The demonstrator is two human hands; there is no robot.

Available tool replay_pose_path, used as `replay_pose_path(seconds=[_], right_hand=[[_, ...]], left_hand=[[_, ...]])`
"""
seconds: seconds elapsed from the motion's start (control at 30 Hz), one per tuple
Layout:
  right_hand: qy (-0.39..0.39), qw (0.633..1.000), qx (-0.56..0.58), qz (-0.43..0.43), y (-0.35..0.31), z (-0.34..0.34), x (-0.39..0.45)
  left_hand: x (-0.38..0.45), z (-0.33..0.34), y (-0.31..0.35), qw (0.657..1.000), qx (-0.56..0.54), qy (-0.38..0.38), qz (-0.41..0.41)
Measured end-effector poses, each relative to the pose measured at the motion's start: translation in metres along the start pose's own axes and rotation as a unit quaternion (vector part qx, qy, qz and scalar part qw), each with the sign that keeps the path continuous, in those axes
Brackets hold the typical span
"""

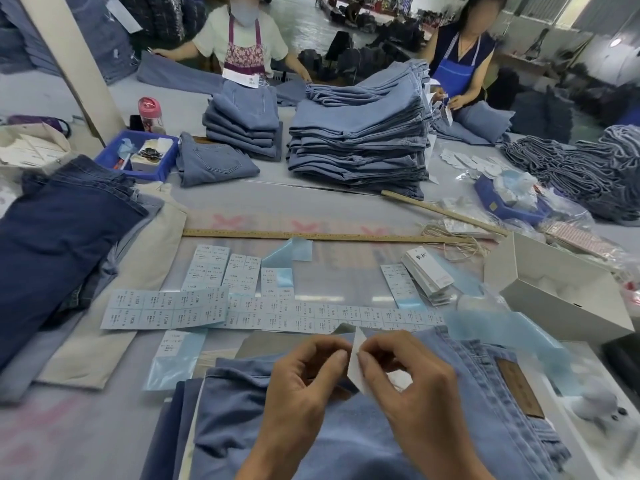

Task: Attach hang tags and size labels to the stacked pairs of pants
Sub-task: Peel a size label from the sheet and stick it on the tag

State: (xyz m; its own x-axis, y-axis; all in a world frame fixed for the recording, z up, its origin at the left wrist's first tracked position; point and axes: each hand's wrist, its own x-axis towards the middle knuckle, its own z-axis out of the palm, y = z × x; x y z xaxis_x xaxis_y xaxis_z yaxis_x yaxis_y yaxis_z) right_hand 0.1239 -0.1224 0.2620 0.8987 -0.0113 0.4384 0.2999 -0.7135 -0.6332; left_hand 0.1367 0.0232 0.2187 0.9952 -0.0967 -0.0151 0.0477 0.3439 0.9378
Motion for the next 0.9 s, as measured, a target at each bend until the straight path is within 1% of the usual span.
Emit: replay_pose_path(seconds=[0.1,0.23,0.3,0.33,0.37,0.4,0.43,0.47,0.5,0.53,0.6,0.63,0.67,0.8,0.9], right_hand=[[-0.001,0.999,0.042,0.025,0.001,0.002,-0.002],[-0.002,0.997,0.066,0.034,0.002,0.003,-0.003],[0.012,0.998,0.045,0.029,0.001,0.001,-0.004],[0.031,0.999,0.034,0.027,0.001,-0.001,-0.003],[0.053,0.998,0.021,0.015,0.0,-0.004,-0.002],[0.07,0.998,0.003,-0.011,0.0,-0.007,0.001],[0.074,0.996,-0.02,-0.045,0.0,-0.009,0.004],[0.066,0.994,-0.042,-0.079,-0.001,-0.009,0.006],[0.051,0.992,-0.057,-0.104,0.0,-0.006,0.008],[0.034,0.991,-0.063,-0.115,0.0,-0.002,0.009],[0.008,0.993,-0.053,-0.104,-0.001,0.008,0.007],[0.001,0.994,-0.046,-0.096,-0.002,0.012,0.006],[0.002,0.995,-0.034,-0.09,-0.002,0.017,0.003],[0.022,0.996,0.064,-0.06,-0.005,0.025,0.0],[0.011,0.996,0.069,-0.049,-0.005,0.026,0.002]], left_hand=[[0.001,0.001,0.0,1.0,0.008,-0.016,0.015],[0.001,0.004,-0.002,1.0,-0.007,-0.009,0.003],[0.001,0.003,-0.001,0.998,0.054,-0.005,0.041],[0.002,0.0,-0.002,0.986,0.138,0.011,0.093],[0.005,-0.004,-0.002,0.95,0.261,0.031,0.171],[0.008,-0.009,0.001,0.887,0.388,0.04,0.247],[0.009,-0.013,0.004,0.817,0.486,0.036,0.309],[0.01,-0.014,0.008,0.776,0.531,0.03,0.339],[0.011,-0.014,0.011,0.768,0.538,0.028,0.346],[0.01,-0.014,0.015,0.782,0.518,0.029,0.344],[0.009,-0.013,0.022,0.836,0.447,0.028,0.317],[0.009,-0.014,0.024,0.856,0.415,0.029,0.306],[0.008,-0.016,0.026,0.868,0.394,0.031,0.3],[0.007,-0.019,0.028,0.885,0.369,0.033,0.281],[0.006,-0.02,0.023,0.898,0.348,0.024,0.268]])
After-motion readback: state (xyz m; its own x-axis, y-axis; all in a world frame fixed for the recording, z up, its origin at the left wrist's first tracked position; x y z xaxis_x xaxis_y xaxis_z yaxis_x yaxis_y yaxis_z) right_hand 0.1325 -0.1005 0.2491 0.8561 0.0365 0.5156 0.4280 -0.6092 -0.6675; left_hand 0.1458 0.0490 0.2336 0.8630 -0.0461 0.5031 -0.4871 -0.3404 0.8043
